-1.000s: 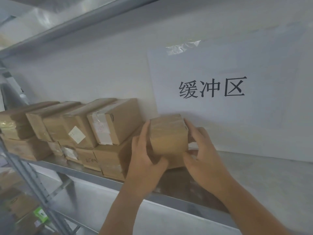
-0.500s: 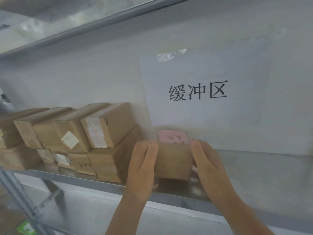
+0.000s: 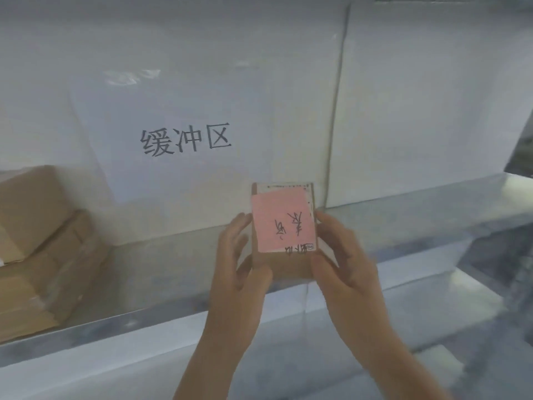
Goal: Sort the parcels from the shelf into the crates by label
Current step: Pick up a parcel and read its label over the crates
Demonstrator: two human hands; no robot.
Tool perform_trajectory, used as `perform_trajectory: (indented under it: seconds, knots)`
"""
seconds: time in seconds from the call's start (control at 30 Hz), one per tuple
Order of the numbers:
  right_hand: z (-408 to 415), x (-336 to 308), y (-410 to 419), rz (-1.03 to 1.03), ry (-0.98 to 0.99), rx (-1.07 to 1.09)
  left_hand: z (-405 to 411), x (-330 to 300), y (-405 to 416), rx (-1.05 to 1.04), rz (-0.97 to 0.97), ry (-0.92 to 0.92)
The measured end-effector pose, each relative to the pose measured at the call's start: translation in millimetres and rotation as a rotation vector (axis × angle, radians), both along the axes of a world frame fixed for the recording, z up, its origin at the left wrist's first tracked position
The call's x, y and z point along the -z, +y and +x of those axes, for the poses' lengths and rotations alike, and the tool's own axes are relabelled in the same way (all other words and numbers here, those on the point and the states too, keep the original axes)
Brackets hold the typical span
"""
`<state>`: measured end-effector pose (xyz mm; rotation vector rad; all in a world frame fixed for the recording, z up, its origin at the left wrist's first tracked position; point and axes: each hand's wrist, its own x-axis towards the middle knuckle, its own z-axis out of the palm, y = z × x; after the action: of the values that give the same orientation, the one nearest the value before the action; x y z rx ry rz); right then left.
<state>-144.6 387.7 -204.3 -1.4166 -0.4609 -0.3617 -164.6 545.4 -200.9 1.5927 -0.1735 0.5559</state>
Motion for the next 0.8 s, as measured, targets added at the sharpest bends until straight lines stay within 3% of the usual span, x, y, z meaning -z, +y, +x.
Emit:
perform_trajectory:
  seconds: [0.2,0.43,0.8]
  knots:
    - [-43,-4,-111,-0.067,-0.048,0.238,-9,-1,-114,0.376,0.078,-0.064]
    - [-98,5,-264,-0.091,0.07,0.446,-12,-10,-261,0.651,0.241,-0.05]
    - [-197,35,-533,-0.084,0.157,0.74,-41,18,-561,1.033,0.276,0.016]
